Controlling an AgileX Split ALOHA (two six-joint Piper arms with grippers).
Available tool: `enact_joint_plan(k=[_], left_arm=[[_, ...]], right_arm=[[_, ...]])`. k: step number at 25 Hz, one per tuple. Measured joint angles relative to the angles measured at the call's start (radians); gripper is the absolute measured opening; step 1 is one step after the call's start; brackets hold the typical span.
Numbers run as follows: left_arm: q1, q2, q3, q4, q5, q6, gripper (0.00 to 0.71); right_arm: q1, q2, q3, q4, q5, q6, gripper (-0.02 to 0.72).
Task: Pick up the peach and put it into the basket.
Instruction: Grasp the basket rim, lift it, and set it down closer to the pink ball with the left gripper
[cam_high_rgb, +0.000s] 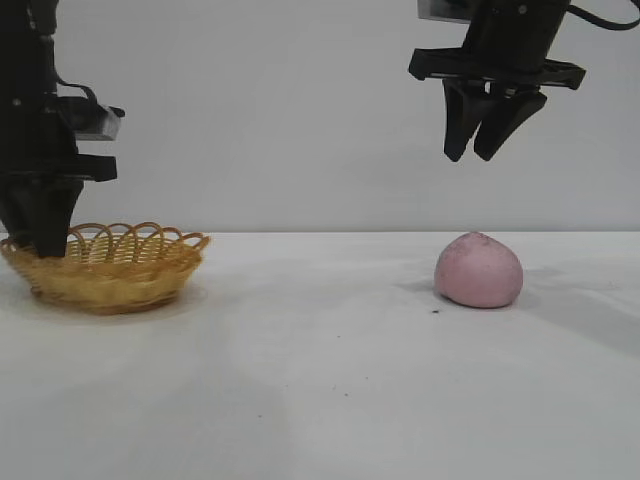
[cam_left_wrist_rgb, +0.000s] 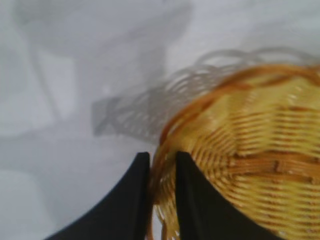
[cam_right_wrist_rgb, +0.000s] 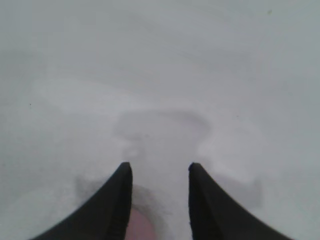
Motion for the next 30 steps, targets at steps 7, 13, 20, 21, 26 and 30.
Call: enact_joint_plan(k=[7,13,20,21,26,30], left_arm=[[-0.006,0.000,0.027,-0.309,-0.016,-0.058,0.000],[-0.126,-0.077,0.228,-0.479,-0.248,-0.102,0.000],[-0.192,-0.090,0.260,-0.522,-0.284,-0.111,0.048],[-0.192,-0.090,0.261,-0.518,-0.282,-0.111,0.048],[-0.192,-0.102,0.268,-0.461,-0.264,-0.108,0.337],[-0.192,-0.173,0.268,-0.429,-0.256,-0.082,0.352]], right_arm=[[0.000,0.000,0.000,0.000,0.002,0.000,0.221],[0.000,0.000,0.000,0.000,0.007,0.000,0.221],[0.000,0.000,0.000,0.000,0.007,-0.001,0.221],[0.000,0.000,0.000,0.000,0.007,-0.001,0.221],[0.000,0.000,0.000,0.000,0.007,-0.001,0.221],[0.000,0.000,0.000,0.002,0.007,-0.001,0.221]])
